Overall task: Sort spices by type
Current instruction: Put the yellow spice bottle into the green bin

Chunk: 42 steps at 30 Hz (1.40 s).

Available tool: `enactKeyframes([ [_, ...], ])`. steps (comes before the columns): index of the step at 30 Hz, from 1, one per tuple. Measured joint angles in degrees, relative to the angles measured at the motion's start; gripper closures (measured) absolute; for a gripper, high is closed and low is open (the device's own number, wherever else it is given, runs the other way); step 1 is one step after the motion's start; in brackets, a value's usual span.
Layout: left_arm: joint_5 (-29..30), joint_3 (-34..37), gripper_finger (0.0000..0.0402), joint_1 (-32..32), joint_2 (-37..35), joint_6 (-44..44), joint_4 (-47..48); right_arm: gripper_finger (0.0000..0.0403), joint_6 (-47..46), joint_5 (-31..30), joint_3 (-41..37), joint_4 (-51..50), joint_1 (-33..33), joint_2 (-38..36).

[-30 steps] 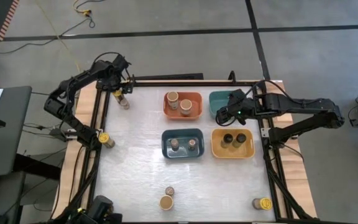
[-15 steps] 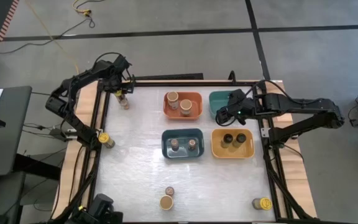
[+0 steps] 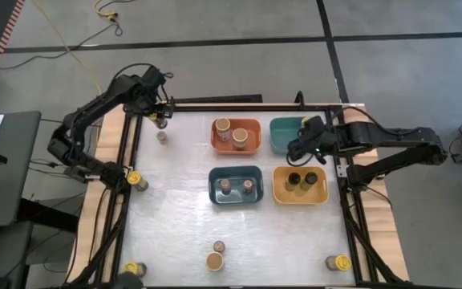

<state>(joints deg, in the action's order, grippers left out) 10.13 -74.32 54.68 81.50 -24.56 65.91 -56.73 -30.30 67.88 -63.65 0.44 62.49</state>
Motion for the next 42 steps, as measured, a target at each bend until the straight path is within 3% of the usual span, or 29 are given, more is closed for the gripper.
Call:
enactKeyframes([
  [5,-0.91,-7.91,0.0181,-7.03,-0.66,-2.36,6.79,0.0101,-6.19,-5.23,-0.56,-10.52,3.49,-3.45],
  [9,-1.29,-13.91,0.0181,-14.02,-0.66,-4.68,9.6,0.0101,-6.02,-5.95,-6.62,-7.01,5.82,-7.63],
  [14,-2.43,-20.32,0.0181,-22.57,-0.65,-8.63,11.24,0.0101,6.04,-4.65,-20.0,19.07,8.03,-14.34],
  [19,-3.44,-23.84,0.0181,-30.87,0.02,-12.83,11.1,0.0101,28.32,4.38,-33.39,60.72,7.4,-17.26],
  [21,-3.69,-24.71,0.0181,-34.03,0.99,-14.4,11.11,0.0101,33.04,9.19,-36.58,73.7,6.78,-15.83],
  [23,-3.73,-25.62,0.0181,-37.28,2.42,-16.34,11.09,0.0101,34.39,10.03,-37.46,79.16,6.52,-13.46],
  [31,-3.51,-32.02,0.0181,-46.47,11.37,-18.6,11.03,0.0101,40.74,10.79,-35.25,79.95,7.81,-0.89],
  [42,-3.51,-45.26,0.0181,-51.94,22.66,-13.05,11.3,0.0101,49.4,10.91,-27.05,86.55,11.46,14.8],
])
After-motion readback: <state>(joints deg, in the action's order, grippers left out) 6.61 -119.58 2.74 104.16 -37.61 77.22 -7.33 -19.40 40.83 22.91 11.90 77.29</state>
